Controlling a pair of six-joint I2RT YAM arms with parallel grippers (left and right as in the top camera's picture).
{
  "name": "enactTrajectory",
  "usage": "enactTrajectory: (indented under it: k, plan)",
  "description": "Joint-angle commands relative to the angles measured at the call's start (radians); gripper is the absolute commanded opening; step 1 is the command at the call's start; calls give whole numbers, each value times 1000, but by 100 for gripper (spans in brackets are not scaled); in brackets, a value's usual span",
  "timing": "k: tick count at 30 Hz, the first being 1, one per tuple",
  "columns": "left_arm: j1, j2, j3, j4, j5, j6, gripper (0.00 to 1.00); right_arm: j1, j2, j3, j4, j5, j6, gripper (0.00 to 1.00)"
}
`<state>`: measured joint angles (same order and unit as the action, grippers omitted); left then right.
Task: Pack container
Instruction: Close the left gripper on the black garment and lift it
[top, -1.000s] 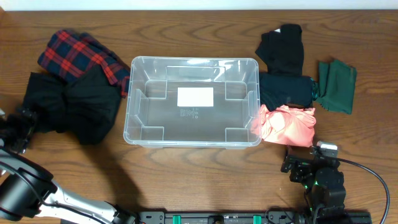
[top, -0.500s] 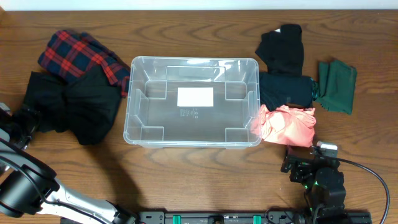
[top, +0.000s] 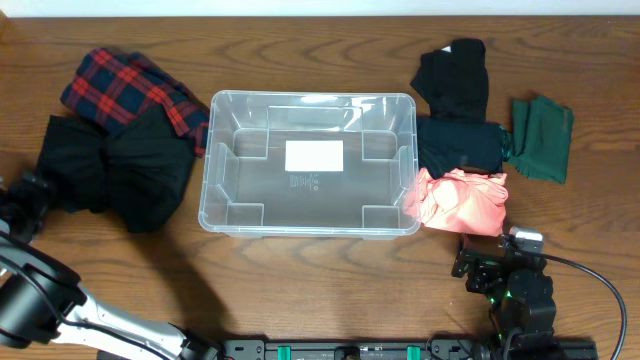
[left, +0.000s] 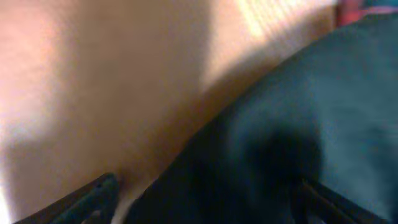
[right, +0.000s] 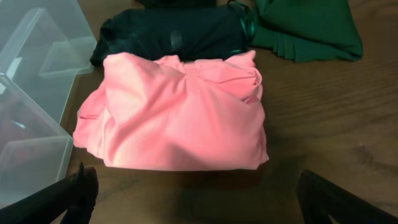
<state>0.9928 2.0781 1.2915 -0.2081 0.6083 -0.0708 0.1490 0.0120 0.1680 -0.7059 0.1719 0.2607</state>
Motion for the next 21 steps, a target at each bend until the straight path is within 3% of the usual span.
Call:
enactTrajectory:
  k: [1, 6, 7, 9, 16, 21]
  plan:
    - [-22, 126, -13, -6, 199, -2, 89, -6, -5, -4, -2, 3, 15, 99]
    - [-30, 193, -13, 8, 272, -2, 83, -6, -5, -4, -2, 3, 15, 99]
    - [-30, 193, -13, 6, 272, -2, 78, -6, -5, -4, -2, 3, 15, 99]
    - [-29, 190, -13, 4, 291, -2, 58, -6, -5, -4, -2, 3, 15, 99]
    - [-29, 148, -13, -34, 407, -40, 10, -6, -5, -4, -2, 3, 15, 99]
    - [-29, 14, -13, -174, 404, -40, 6, -6, -5, -4, -2, 3, 15, 99]
